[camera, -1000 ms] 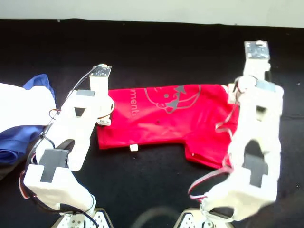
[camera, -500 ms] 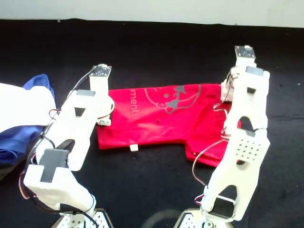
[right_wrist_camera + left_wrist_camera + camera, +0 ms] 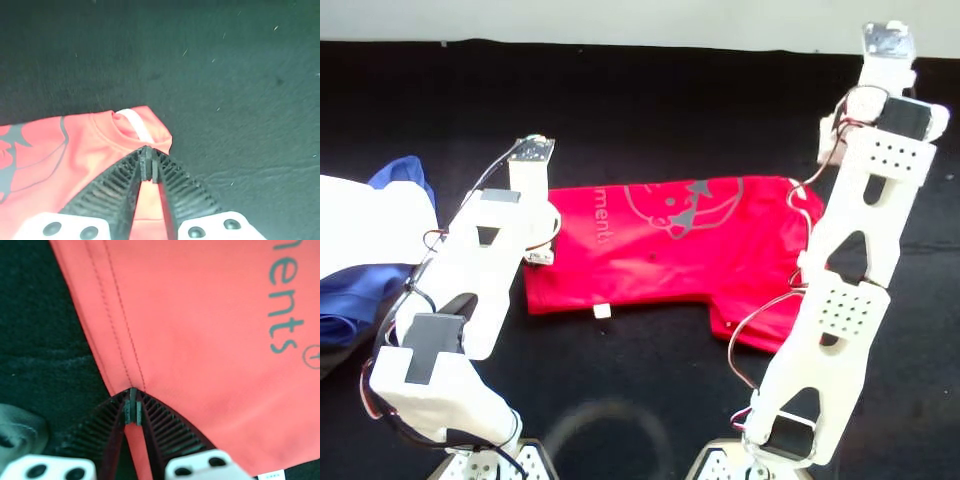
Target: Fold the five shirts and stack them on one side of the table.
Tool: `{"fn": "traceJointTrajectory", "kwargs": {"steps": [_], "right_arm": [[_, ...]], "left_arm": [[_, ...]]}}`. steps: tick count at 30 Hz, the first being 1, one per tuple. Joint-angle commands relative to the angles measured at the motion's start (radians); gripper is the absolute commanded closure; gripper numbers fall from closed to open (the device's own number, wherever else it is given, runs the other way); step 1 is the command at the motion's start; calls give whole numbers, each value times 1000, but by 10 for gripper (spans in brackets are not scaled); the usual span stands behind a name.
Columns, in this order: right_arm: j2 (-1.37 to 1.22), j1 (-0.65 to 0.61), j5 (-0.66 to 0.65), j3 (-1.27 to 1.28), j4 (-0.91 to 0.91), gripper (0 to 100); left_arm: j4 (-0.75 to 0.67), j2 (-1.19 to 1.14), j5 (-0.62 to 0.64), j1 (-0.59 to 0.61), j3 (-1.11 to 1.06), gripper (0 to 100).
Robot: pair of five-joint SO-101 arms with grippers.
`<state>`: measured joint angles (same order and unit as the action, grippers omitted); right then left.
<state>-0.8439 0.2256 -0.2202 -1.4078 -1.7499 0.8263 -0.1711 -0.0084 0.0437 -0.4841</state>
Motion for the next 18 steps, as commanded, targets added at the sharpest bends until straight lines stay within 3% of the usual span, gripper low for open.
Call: {"fn": "traceJointTrajectory", "kwargs": {"steps": [1,7,13,15,18], "right_arm": [[31,-1,-18,-28,-18,916],[325,-7,-15,283,-18,894],[788,-41,-25,946,-10,894],[895,-77,-121,1162,-10,891],[1009,-163,-384,1449,-8,890]], "left_arm": [[-5,-10,9,15,12,990],[-5,-10,9,15,12,990],[-5,-10,9,15,12,990],[-5,-10,9,15,12,990],[-5,-10,9,15,12,990]]}}
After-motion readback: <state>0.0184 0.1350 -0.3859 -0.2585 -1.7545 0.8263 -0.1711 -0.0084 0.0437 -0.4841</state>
